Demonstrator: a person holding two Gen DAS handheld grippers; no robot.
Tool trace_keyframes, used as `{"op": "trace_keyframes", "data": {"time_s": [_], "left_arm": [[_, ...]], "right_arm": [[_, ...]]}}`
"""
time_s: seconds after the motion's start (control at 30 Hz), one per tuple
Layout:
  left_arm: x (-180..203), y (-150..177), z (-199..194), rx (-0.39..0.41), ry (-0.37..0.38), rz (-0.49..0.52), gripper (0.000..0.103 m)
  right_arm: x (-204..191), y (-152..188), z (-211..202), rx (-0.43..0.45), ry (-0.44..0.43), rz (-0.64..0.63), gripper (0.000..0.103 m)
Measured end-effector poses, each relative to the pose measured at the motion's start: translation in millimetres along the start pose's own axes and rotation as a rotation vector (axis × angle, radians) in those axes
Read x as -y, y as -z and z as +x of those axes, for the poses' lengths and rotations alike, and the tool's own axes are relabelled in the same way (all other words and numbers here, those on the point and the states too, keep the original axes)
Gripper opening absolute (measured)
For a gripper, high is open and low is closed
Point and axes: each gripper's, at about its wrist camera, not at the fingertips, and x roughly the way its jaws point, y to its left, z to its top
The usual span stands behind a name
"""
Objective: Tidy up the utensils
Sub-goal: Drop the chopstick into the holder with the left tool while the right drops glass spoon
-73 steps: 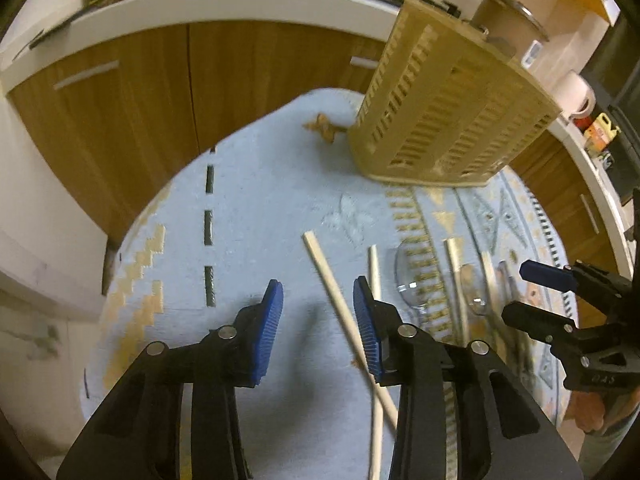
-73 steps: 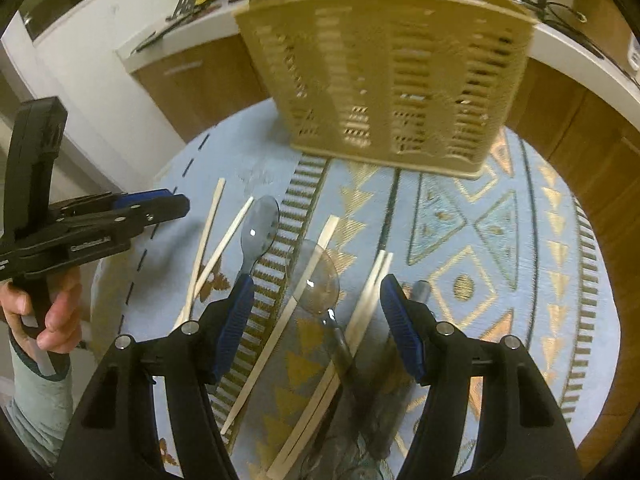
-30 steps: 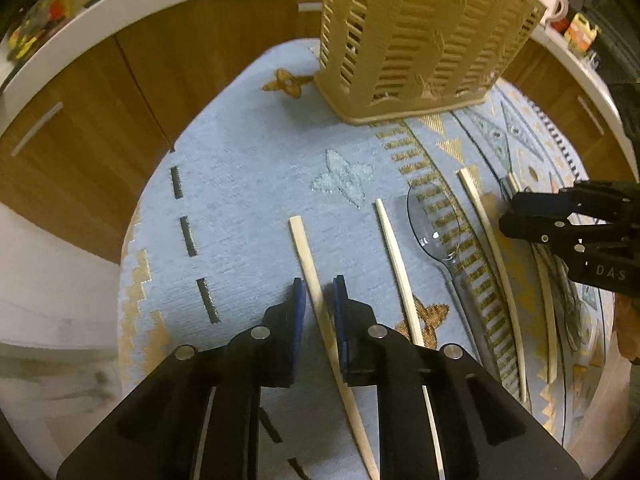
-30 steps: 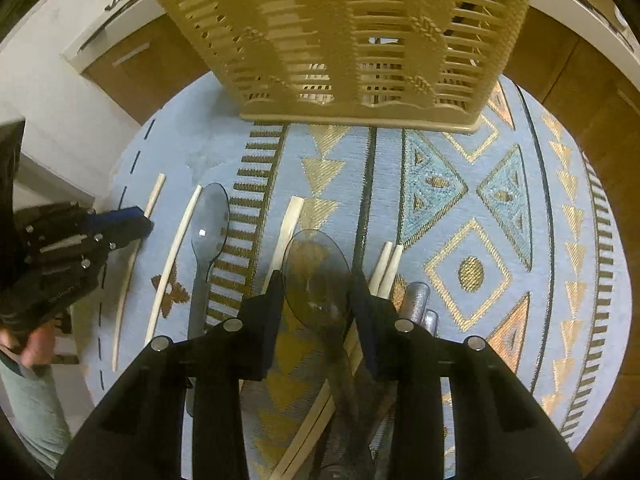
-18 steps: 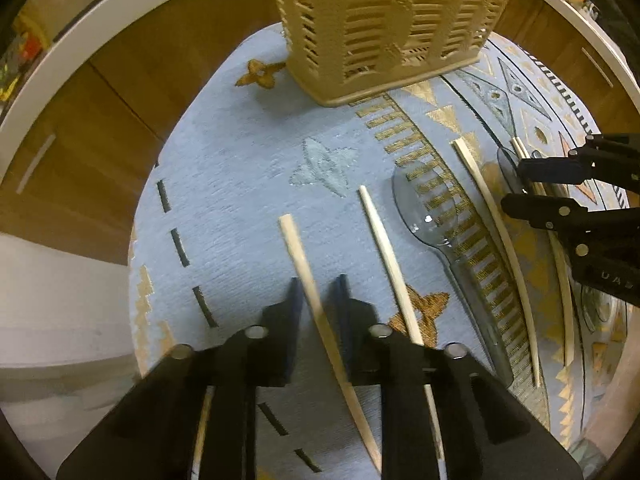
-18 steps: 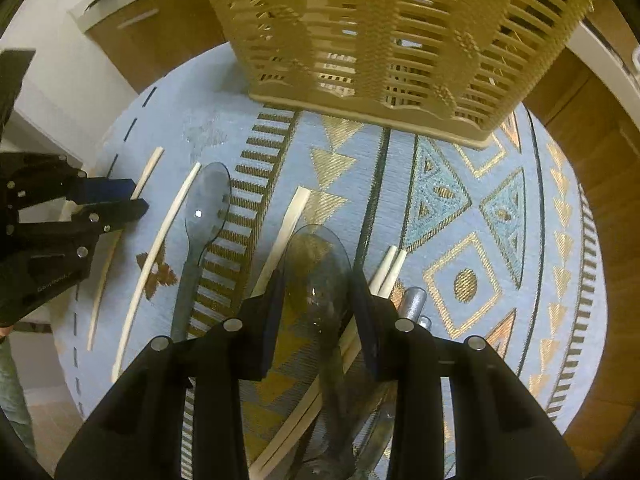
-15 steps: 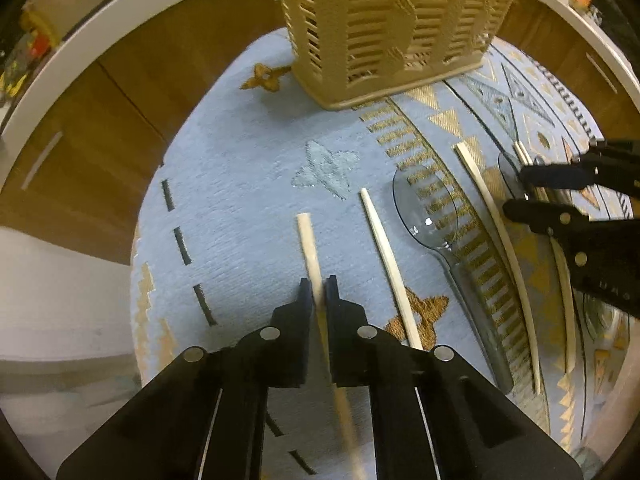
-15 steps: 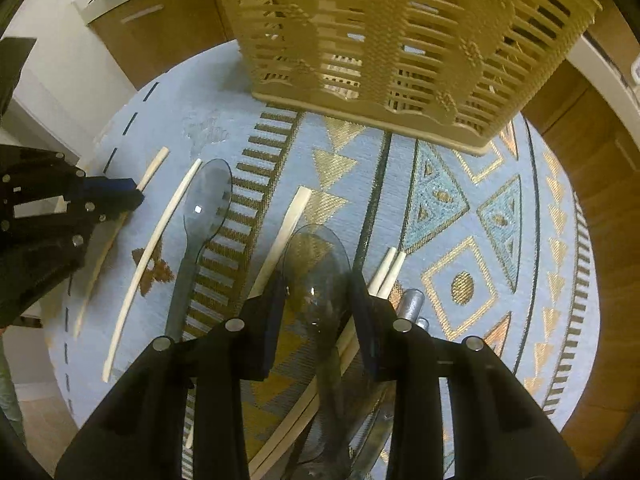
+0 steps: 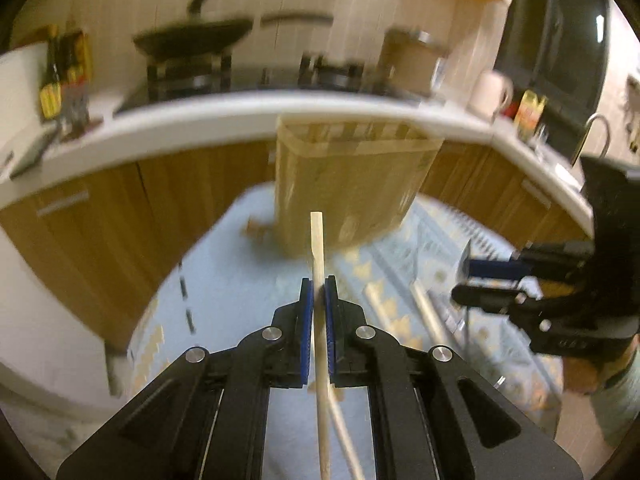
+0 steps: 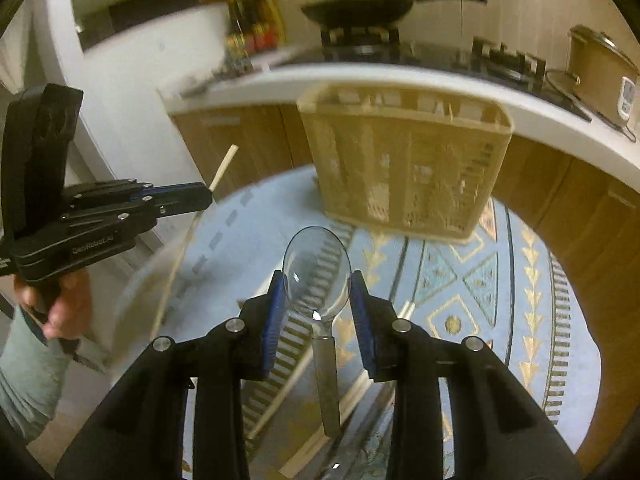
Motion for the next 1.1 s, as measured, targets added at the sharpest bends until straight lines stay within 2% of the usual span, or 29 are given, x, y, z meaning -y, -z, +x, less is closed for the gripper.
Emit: {"op": "trace_keyframes", "data": {"time_s": [0.07, 0.2, 0.43, 0.6, 0.77, 0.93, 1.1], "left_arm": [[4, -9, -20, 0.083, 0.017, -0.011, 0.004], [16, -29, -46, 0.223, -0.002, -0.036, 0.004], [24, -75, -73, 0.404, -0.051, -0.078, 0.004], [30, -104, -75, 0.506, -0.083, -0.098, 0.004], [32, -128, -59, 0.555, -0.103, -0.109, 0.004], [20, -148, -26, 0.556, -0.102, -0.137, 0.004], [0, -164, 7, 0.551, -0.083, -0.198, 0.004]], "right_arm": [[2, -4, -13, 0.056, -0.004, 0.006, 0.03], [15, -21, -38, 0.142, -0.026, 0.021, 0.03], [27, -57, -67, 0.259, -0.033, 0.07, 0.03], [42, -85, -84, 0.332, -0.003, 0.094, 0.03], [60, -113, -98, 0.419, 0.071, 0.094, 0.03], [85, -141, -107, 0.503, 0.117, 0.122, 0.03], [116, -159, -87, 0.554, 0.173, 0.175, 0.03]]}}
